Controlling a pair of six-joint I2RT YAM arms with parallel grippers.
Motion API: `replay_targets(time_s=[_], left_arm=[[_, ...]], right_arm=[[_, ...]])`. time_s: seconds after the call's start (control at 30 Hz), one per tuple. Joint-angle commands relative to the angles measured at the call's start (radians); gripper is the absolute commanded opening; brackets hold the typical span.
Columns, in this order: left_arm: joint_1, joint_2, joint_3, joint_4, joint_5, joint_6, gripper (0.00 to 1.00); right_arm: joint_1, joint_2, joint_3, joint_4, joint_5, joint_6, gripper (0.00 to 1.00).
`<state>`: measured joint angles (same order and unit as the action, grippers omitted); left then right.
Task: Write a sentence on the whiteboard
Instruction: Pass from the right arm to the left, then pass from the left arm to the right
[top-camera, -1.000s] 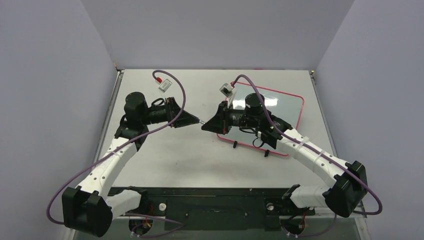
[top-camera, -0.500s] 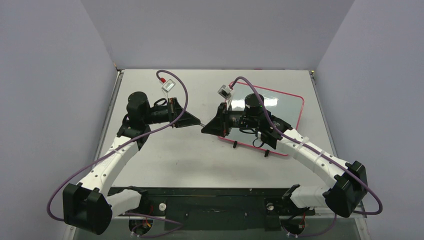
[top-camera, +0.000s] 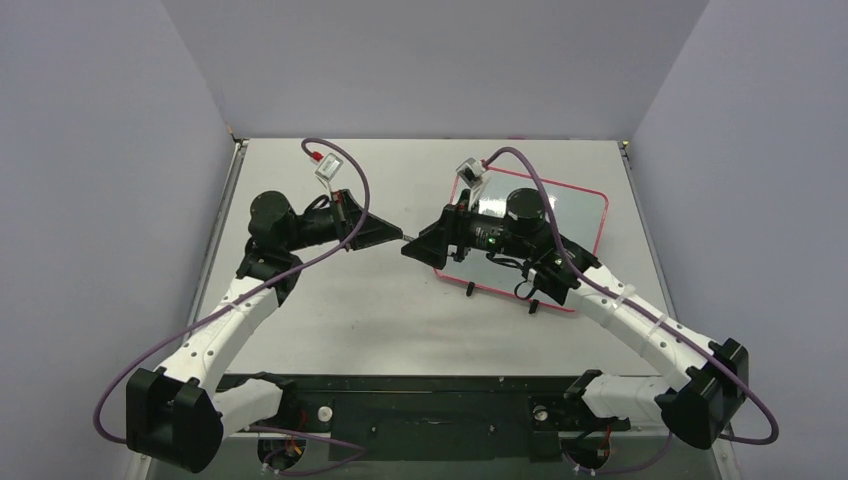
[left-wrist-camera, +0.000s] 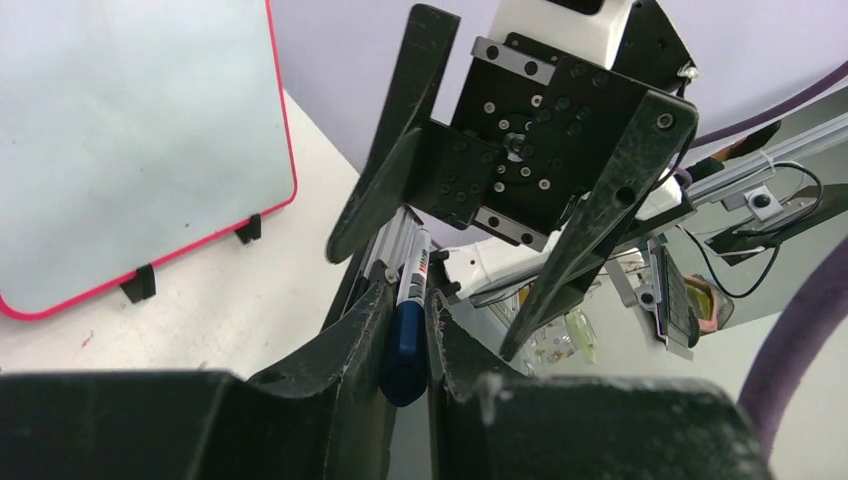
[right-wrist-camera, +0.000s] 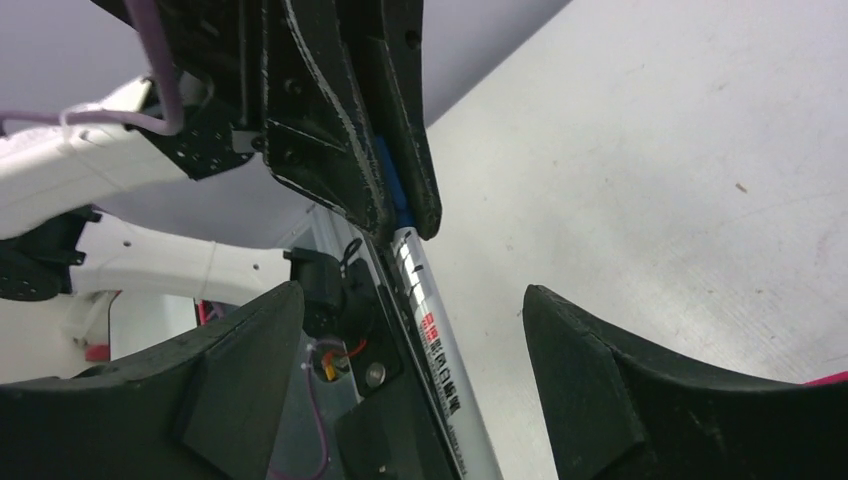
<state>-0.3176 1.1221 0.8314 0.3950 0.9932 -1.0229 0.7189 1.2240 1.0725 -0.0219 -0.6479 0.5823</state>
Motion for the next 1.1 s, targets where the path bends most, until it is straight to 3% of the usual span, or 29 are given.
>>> replay_targets(time_s=[0.0,0.23,1.07], left_arm=[[-0.002,-0.034,0.022,0.198,-0.051,-0.107,0.0],[0.005,-0.042,0.091,0.285,-0.092,-0.188,0.0],[-0.028,0.083,0.19,0.454,-0.054,-0.259,0.0]], right_arm=[[-0.017,-0.086,-0.03,0.186,0.092,0.103,0.76],[-0.074,-0.149,-0.089,0.447,0.066,0.299,0.72],[-0.072,-0.083,0.011,0.478,-0.013,0.347,0.43]])
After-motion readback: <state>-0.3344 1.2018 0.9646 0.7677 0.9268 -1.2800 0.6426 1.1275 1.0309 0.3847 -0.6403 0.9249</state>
